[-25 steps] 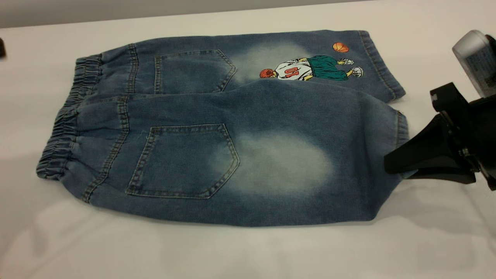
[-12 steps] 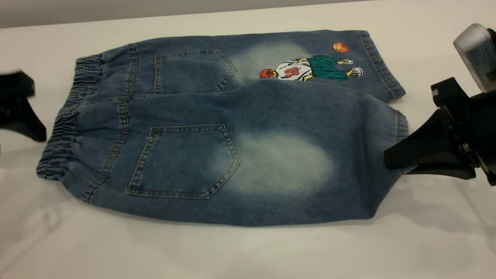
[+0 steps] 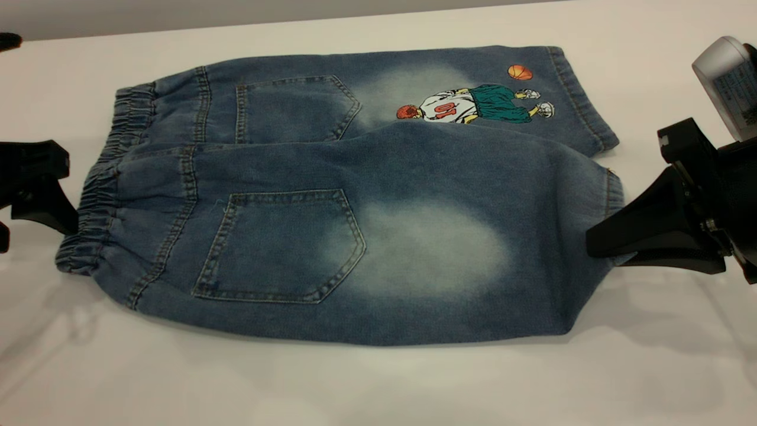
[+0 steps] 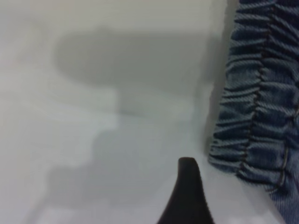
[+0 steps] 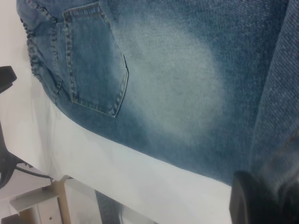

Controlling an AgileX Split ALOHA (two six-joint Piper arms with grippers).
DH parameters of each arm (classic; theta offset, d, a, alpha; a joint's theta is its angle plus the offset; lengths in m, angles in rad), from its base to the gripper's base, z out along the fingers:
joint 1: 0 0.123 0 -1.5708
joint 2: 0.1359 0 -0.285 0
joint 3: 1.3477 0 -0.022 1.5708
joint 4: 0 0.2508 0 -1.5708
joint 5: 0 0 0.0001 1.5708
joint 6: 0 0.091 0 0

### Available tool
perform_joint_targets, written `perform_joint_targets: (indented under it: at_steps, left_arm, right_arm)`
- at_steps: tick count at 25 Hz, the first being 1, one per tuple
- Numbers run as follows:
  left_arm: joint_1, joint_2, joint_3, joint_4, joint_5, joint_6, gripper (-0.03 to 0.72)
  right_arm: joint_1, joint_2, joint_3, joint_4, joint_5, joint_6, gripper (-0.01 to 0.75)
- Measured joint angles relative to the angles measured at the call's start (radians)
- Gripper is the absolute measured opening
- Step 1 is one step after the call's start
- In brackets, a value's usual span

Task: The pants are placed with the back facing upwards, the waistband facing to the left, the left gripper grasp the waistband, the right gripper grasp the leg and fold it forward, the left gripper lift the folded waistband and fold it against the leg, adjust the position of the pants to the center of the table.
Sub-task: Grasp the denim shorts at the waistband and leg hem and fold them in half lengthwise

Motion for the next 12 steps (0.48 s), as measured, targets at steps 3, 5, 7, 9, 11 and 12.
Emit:
perform_joint_targets:
  at_steps: [3, 5, 7, 9, 11, 12]
  left_arm:
    - [0.0, 0.0, 0.0, 0.0, -0.034, 0.0, 0.517]
    - [0.0, 0.007, 0.0, 0.0, -0.044, 0.0, 0.517]
    - [0.0, 0.027, 0.0, -0.001, -0.041, -0.004, 0.517]
    - [0.0, 0.053, 0.0, -0.005, -0.059, -0.01, 0.517]
    - [0.0, 0.082, 0.0, -0.006, -0.075, -0.015, 0.517]
    - [0.0, 0.093, 0.0, -0.007, -0.075, -0.015, 0.517]
  right_arm:
    - [0.0, 0.0, 0.0, 0.0, 0.0, 0.0, 0.017]
    - [0.0, 0.0, -0.001, -0.001, 0.0, 0.0, 0.017]
    - [0.0, 0.0, -0.004, -0.003, 0.0, 0.0, 0.017]
    - [0.0, 0.0, -0.011, -0.001, 0.001, 0.0, 0.017]
    - [0.0, 0.0, -0.011, -0.001, 0.004, 0.0, 0.017]
    - [0.0, 0.0, -0.011, -0.001, 0.004, 0.0, 0.017]
